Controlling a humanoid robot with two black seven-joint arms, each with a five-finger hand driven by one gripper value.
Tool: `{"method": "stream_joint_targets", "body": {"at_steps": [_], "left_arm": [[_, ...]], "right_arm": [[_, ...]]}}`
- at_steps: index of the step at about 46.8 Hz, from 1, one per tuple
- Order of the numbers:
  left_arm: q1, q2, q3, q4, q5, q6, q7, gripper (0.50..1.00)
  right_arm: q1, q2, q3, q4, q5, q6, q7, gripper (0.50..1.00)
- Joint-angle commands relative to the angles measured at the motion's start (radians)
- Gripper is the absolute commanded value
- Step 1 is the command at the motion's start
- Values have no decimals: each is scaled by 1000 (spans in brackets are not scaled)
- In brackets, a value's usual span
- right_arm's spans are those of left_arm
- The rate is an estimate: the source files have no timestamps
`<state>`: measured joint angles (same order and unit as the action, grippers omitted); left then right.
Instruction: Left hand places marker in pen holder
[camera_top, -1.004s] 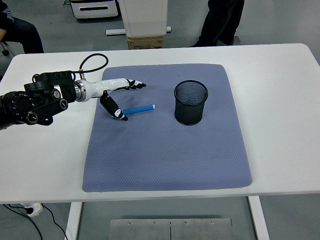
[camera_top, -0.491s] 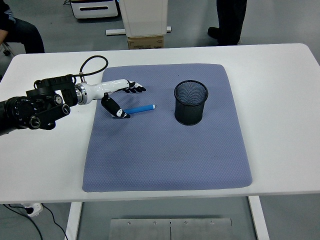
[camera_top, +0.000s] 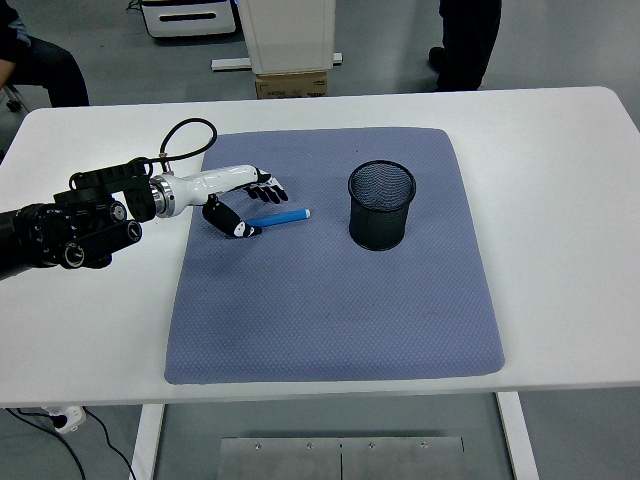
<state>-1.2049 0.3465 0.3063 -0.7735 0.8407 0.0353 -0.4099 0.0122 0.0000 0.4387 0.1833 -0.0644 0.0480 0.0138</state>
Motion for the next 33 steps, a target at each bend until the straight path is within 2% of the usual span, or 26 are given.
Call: {"method": "stream_joint_targets", "body": {"at_steps": [1, 13, 19, 33], "left_arm": [[1, -1, 1, -1, 0, 0, -10, 707], [2, -1, 4, 0, 26, 0, -35, 704], [4, 0, 8, 0, 34, 2, -35, 686], [7, 0, 8, 0, 32, 8, -35, 689]], "right_arm": [[0, 0, 0, -1, 0, 0, 0, 1000], [0, 0, 0, -1, 0, 0, 0, 1000], [0, 0, 0, -1, 0, 0, 0, 1000], [0, 0, 0, -1, 0, 0, 0, 1000]]}}
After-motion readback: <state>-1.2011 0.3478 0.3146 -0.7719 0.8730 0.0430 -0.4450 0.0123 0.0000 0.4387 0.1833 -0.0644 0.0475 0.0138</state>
